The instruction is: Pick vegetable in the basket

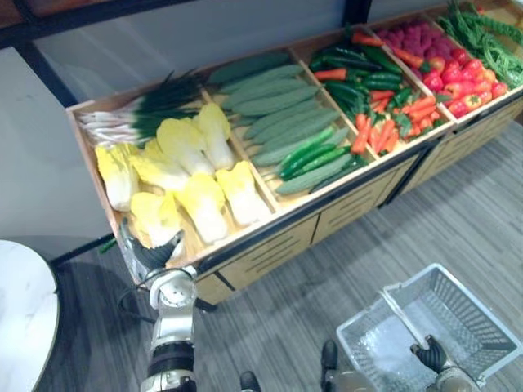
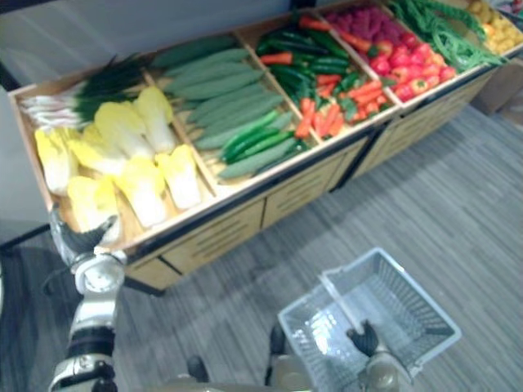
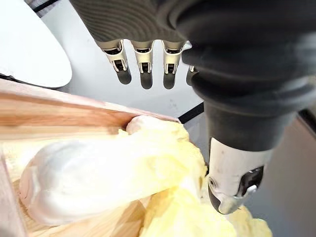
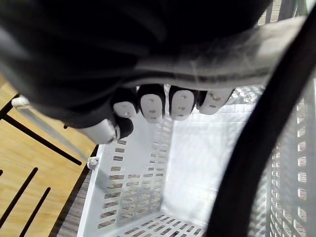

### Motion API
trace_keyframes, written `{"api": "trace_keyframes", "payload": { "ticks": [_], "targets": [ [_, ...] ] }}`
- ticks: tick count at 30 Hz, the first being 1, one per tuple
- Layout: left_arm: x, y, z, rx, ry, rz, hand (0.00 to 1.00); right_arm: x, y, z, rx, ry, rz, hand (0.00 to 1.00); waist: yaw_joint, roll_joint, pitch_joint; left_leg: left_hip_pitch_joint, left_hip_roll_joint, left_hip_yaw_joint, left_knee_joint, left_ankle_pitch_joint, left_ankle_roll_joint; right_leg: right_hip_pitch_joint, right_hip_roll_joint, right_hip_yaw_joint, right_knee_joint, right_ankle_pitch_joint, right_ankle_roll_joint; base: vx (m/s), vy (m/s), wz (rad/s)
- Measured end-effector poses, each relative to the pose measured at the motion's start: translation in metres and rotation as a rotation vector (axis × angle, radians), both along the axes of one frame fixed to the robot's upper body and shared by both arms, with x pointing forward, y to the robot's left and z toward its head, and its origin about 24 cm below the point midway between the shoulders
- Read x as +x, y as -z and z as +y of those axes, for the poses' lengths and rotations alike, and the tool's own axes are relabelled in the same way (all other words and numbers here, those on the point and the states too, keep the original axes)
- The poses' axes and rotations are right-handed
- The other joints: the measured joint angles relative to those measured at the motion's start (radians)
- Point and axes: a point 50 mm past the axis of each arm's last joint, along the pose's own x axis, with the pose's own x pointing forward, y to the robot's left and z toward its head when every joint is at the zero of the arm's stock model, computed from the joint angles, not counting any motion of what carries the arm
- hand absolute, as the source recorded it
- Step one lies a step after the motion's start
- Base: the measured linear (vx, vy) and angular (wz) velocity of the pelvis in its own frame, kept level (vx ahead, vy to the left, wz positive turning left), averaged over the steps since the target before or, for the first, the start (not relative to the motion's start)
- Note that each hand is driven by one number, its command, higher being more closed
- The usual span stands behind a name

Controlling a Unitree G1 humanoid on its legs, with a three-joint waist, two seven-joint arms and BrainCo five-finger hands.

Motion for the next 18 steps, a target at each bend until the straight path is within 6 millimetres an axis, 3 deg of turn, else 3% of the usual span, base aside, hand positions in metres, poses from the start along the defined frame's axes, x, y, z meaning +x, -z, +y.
{"api": "trace_keyframes", "payload": {
  "ticks": [12, 18],
  "targets": [
    [0.023, -0.002, -0.003, -0.087, -0.027, -0.001, 0.00, 0.030, -0.012, 0.006, -0.043, -0.090, -0.082, 1.00, 0.000, -0.004, 0.076, -0.036, 0.003, 0.025, 0.013, -0.001, -0.001, -0.070, -0.002, 0.045, 0.034, 0.002, -0.002, 0.00, -0.028, -0.10],
    [0.029, -0.009, 0.005, -0.092, -0.067, -0.015, 0.00, 0.036, -0.014, 0.010, -0.046, -0.113, -0.099, 1.00, 0.000, -0.008, 0.099, -0.055, 0.010, 0.034, 0.018, -0.003, -0.004, -0.098, 0.000, 0.054, 0.044, 0.002, -0.002, -0.02, -0.035, -0.05]
  ]
}}
